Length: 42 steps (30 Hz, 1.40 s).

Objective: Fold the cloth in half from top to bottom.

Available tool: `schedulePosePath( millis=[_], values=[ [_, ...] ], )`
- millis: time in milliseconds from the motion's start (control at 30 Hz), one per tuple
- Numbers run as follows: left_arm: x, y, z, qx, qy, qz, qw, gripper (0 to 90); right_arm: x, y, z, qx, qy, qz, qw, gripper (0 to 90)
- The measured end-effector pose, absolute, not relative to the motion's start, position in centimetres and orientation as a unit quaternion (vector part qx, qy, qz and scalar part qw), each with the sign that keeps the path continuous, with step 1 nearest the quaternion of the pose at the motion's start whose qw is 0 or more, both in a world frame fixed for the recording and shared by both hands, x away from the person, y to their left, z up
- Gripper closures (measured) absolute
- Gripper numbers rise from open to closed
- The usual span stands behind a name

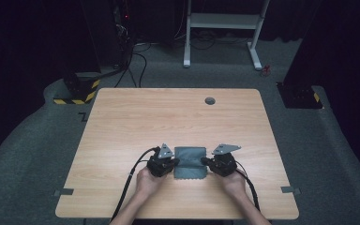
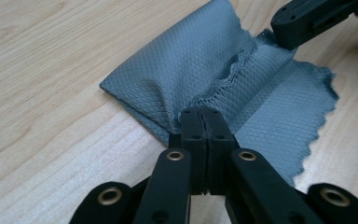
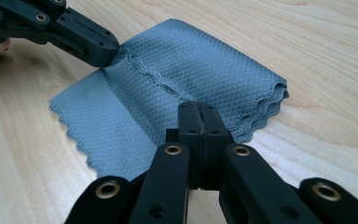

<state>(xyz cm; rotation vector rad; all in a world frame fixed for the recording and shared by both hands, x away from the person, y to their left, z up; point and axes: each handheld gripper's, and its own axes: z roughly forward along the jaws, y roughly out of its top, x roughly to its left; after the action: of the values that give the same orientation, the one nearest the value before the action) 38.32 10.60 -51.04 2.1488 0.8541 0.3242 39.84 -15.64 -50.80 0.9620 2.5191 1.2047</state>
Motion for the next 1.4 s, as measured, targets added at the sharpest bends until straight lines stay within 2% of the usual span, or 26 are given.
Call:
schedulePosePath(
  millis=[1000,1400],
  values=[
    [35.6,10.8,-51.6,0.852,0.310,0.134,0.400,87.5,36.6,-16.1,-51.6,0.297,0.858,0.407,0.098,88.9],
    [34.4,11.8,-51.5,0.850,0.307,0.108,0.415,76.3,35.6,-16.8,-51.0,0.289,0.854,0.422,0.089,77.3]
  ],
)
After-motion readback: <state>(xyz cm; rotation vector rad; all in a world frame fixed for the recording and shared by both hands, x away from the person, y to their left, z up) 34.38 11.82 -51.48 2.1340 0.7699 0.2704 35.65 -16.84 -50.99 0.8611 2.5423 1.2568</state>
